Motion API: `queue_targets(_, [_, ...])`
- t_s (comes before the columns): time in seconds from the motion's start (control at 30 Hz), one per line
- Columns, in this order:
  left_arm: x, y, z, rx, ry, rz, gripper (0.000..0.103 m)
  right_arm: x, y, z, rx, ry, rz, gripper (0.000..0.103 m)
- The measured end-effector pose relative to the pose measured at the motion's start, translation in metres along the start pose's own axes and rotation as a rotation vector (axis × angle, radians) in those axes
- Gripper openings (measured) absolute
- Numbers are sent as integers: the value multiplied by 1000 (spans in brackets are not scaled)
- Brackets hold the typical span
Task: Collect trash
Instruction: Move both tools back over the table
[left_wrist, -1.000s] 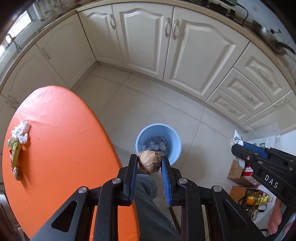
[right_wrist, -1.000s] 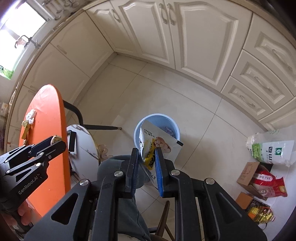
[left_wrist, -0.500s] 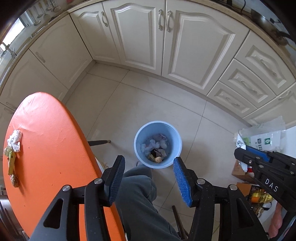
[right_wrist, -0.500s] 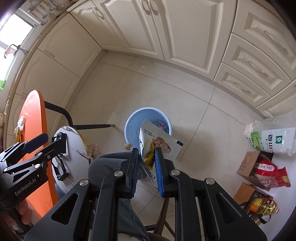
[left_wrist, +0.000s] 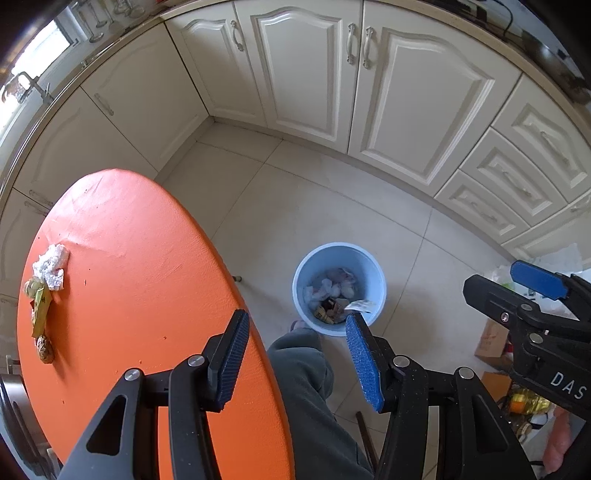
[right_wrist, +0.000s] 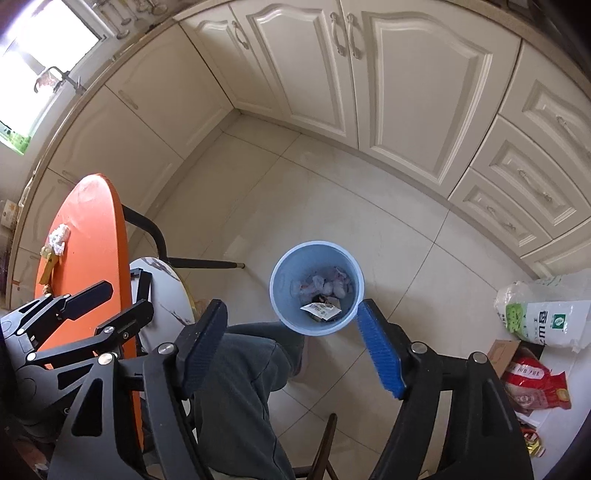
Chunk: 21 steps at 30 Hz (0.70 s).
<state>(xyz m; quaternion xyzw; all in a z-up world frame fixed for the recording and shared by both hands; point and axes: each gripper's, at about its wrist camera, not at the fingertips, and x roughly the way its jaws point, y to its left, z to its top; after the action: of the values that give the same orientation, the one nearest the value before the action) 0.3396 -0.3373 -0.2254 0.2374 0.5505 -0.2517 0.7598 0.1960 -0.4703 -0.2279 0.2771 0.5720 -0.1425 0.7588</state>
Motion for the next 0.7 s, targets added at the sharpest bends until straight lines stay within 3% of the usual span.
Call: queue_targets(0.7, [-41, 49, -37, -28, -37, -50, 50, -20, 27, -16, -27, -7, -27, 75])
